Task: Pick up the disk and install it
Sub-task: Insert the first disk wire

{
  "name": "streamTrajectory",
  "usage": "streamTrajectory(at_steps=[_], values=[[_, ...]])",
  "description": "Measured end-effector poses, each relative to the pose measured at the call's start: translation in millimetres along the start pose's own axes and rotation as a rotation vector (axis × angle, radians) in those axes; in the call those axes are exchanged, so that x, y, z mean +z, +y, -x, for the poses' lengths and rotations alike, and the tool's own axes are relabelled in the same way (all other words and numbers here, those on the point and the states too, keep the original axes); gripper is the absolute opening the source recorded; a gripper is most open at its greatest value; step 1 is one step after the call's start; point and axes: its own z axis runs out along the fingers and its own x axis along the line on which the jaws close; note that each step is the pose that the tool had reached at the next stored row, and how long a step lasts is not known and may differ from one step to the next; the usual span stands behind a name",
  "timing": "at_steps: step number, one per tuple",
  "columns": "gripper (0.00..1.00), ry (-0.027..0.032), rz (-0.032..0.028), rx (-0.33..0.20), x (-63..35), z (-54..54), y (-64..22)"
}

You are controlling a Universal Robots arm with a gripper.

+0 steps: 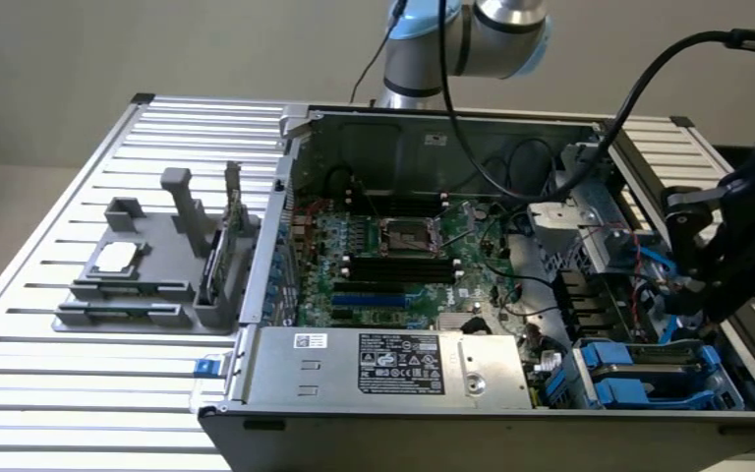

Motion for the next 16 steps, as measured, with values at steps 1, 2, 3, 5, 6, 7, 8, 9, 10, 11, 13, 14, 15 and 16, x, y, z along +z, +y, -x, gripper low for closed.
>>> streamTrajectory(at_steps=[1, 2, 3, 5, 6, 7, 8, 9, 10, 11, 13, 14, 15, 16], values=[[0.26, -0.0001, -0.0001, 0.006, 0.3, 1.0, 0.5], [0.26, -0.0002, -0.0004, 0.013, 0.5, 2.1, 1.1], [0.26, -0.0003, -0.0007, 0.018, 0.8, 3.3, 1.7], [0.26, -0.0005, -0.001, 0.029, 1.3, 5.8, 2.9], [0.26, -0.0006, -0.0012, 0.034, 1.5, 7.0, 3.6], [0.26, -0.0007, -0.0014, 0.039, 1.7, 8.3, 4.3], [0.26, -0.0008, -0.0016, 0.045, 2.0, 9.5, 5.0], [0.26, -0.0008, -0.0017, 0.051, 2.4, 10.6, 5.6], [0.26, -0.0009, -0.0019, 0.057, 2.8, 11.6, 6.2], [0.26, -0.0012, -0.0023, 0.064, 3.1, 12.4, 6.8], [0.26, -0.0015, -0.0029, 0.084, 4.2, 13.4, 7.4], [0.26, -0.0017, -0.0034, 0.098, 4.9, 13.6, 7.4], [0.26, -0.0019, -0.004, 0.112, 5.8, 13.6, 7.5], [0.26, -0.0023, -0.0046, 0.129, 6.7, 13.8, 7.5]])
